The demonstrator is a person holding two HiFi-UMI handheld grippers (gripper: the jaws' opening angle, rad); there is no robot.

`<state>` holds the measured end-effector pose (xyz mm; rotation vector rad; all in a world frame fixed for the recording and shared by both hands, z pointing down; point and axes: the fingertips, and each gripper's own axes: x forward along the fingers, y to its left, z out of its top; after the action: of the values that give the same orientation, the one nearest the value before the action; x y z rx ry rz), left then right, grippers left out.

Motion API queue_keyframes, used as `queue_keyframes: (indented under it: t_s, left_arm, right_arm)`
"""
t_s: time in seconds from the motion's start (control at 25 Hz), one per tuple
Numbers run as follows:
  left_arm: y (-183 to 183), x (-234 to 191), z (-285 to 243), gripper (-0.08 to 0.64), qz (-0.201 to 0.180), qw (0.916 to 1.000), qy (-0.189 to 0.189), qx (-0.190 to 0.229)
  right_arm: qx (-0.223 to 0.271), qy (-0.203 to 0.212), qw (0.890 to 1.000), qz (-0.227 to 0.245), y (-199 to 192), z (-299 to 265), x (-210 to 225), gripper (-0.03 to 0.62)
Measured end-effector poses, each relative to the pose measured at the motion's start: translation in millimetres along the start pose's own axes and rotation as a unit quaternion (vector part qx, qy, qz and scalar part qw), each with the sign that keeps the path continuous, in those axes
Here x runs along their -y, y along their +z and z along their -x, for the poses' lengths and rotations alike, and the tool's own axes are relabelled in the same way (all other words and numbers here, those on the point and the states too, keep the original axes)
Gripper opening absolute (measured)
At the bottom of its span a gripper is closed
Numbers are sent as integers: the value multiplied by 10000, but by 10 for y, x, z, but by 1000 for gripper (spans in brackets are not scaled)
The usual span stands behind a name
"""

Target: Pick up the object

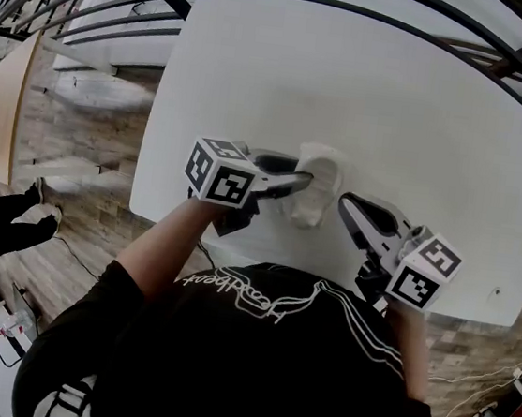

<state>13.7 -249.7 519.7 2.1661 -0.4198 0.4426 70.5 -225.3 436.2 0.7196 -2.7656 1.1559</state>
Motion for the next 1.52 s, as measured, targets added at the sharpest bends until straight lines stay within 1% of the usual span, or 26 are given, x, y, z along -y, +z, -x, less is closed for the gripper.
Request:
queue_keyframes:
  t_s: [0.16,0.36,0.56,0.84,0.92,1.12,1.36,1.52]
  left_arm:
    - [-57,103,151,126,62,9998,-25,164]
    - [3,177,232,126,205,9988,-164,423]
    - [63,310,418,126,202,9973,-216,666]
    - [118,467,734,126,307,9940,-101,1042]
    - [58,619,853,126,252,9931,-76,1143]
    - [-233,1127,1256,126,22,9902,-47,1393]
    - [-464,1566,1661,126,-82,9856,-89,1688]
    - [-610,1772,1846,126,-164,9836,-34,1798]
  right_arm:
    - [29,-28,10000,47,-71,14,-171,23]
    - [81,-103,9999,105,-78,34,-165,22]
    - [154,-236,9994,183,-77,58,-213,22]
    - [347,-341,9985,260,-8,123,-320,22]
    - [402,-338,9980,341,-55,192,-455,21]
    - [519,-364,9957,676,-243,375,-998,22]
    - [692,-344,9921,984,-340,502,-1509,23]
    - [754,-299,9903,1128,-436,543,-1798,22]
